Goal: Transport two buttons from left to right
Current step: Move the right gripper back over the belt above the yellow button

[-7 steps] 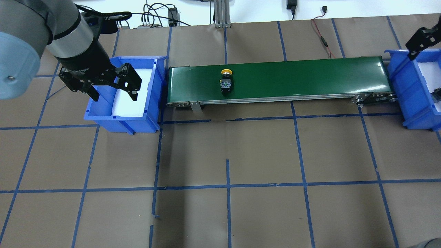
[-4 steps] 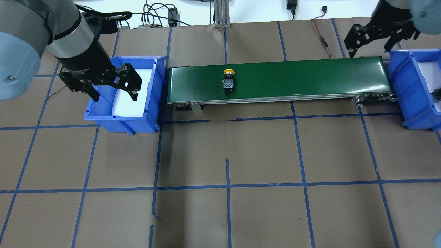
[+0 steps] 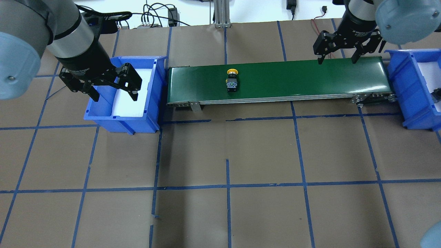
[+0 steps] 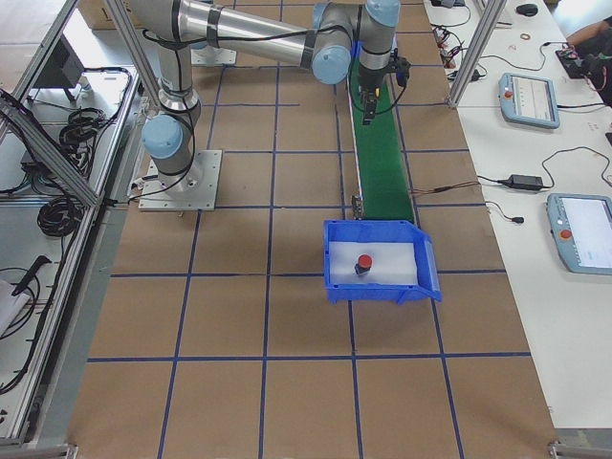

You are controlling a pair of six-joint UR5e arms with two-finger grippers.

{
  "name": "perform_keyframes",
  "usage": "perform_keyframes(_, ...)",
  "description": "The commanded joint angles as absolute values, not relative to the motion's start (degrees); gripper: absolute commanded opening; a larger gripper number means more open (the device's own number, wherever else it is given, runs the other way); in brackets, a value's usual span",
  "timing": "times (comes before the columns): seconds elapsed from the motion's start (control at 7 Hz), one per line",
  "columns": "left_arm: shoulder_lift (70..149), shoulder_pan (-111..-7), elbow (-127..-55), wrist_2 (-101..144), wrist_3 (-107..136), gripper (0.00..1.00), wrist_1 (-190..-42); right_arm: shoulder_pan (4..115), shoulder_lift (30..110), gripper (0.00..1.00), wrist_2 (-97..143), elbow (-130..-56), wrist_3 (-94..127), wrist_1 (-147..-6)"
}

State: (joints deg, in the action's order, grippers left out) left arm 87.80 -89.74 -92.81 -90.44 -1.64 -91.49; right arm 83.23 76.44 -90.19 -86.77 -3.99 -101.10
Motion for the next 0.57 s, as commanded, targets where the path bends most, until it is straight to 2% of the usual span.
perform_keyframes(0.0, 87.8, -89.7, -92.8, -90.5, -1.7, 1.0, -91.5, 84.5, 76.5, 1.0, -90.1, -88.7, -1.4, -101.0)
perform_keyframes(0.43, 87.8, -89.7, -92.8, -90.6, -1.6, 1.0, -91.5, 84.9, 76.3, 1.0, -90.0, -89.9, -0.9, -101.3)
